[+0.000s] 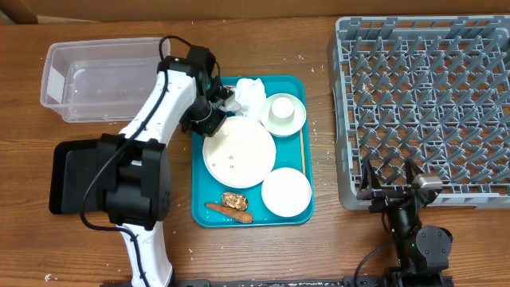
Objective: Sort waste into correct bins and load items into the dishwasher
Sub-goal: 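Lift the white plate with the left gripper over the black tray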
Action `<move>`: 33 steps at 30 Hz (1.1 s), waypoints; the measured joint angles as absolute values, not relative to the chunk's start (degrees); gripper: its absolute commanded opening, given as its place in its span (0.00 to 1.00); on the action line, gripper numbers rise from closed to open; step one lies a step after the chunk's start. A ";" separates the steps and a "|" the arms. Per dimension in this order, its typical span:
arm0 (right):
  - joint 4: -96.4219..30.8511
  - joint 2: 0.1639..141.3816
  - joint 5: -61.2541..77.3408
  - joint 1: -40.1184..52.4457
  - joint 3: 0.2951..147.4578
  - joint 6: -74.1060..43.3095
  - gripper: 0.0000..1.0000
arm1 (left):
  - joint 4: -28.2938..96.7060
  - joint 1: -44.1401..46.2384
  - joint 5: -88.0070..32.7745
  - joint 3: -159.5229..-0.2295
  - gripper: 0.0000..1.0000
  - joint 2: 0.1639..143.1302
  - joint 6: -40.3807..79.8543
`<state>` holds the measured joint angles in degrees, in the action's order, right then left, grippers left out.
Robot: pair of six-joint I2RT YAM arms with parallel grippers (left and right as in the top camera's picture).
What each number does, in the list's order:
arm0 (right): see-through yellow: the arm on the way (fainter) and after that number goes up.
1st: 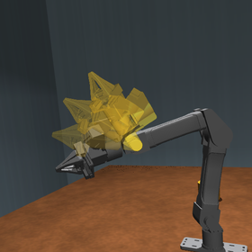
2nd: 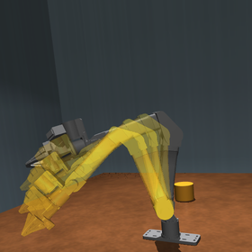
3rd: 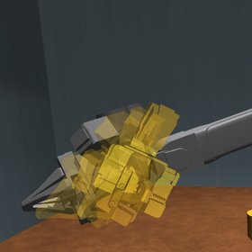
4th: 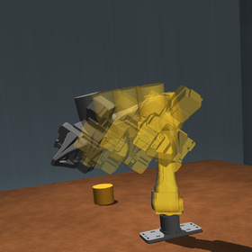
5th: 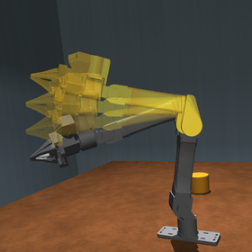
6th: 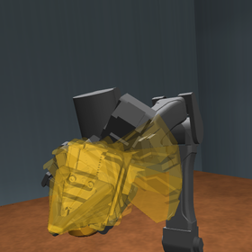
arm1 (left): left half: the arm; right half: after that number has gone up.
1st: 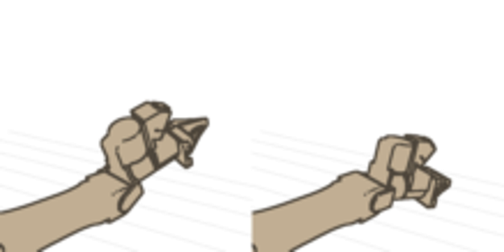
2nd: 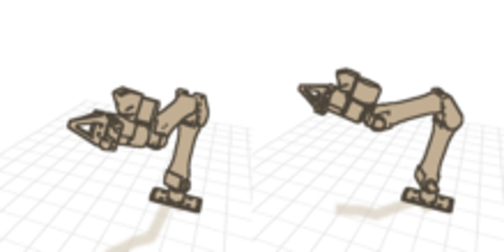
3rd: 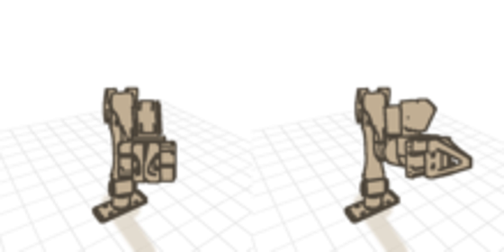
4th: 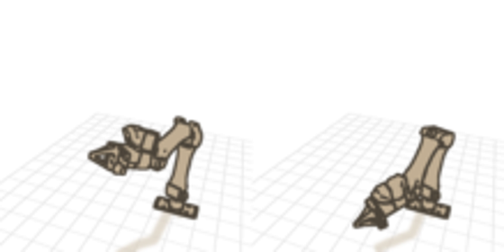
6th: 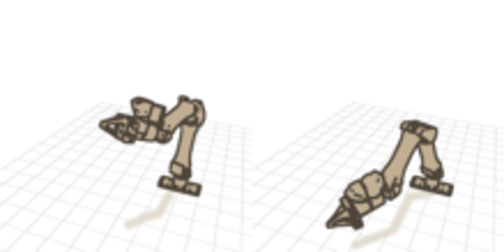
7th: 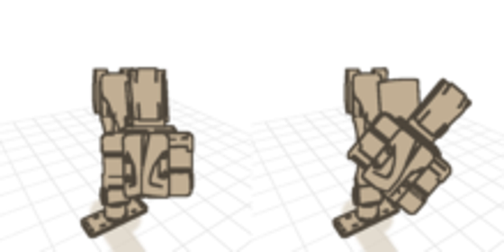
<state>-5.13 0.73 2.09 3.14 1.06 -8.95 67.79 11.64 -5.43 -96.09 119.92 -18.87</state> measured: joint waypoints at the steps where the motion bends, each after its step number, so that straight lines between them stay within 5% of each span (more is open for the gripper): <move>1: -5.17 0.73 2.09 3.16 1.06 -8.93 1.00 | 68.29 11.27 -5.54 -96.55 0.04 119.92 -18.87; 33: -5.13 0.73 2.11 3.16 1.06 -8.93 1.00 | 78.63 1.67 -20.21 -99.77 0.04 118.85 -16.01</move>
<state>-5.13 0.73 2.11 3.16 1.06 -8.93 78.63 1.67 -20.21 -99.77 118.85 -16.01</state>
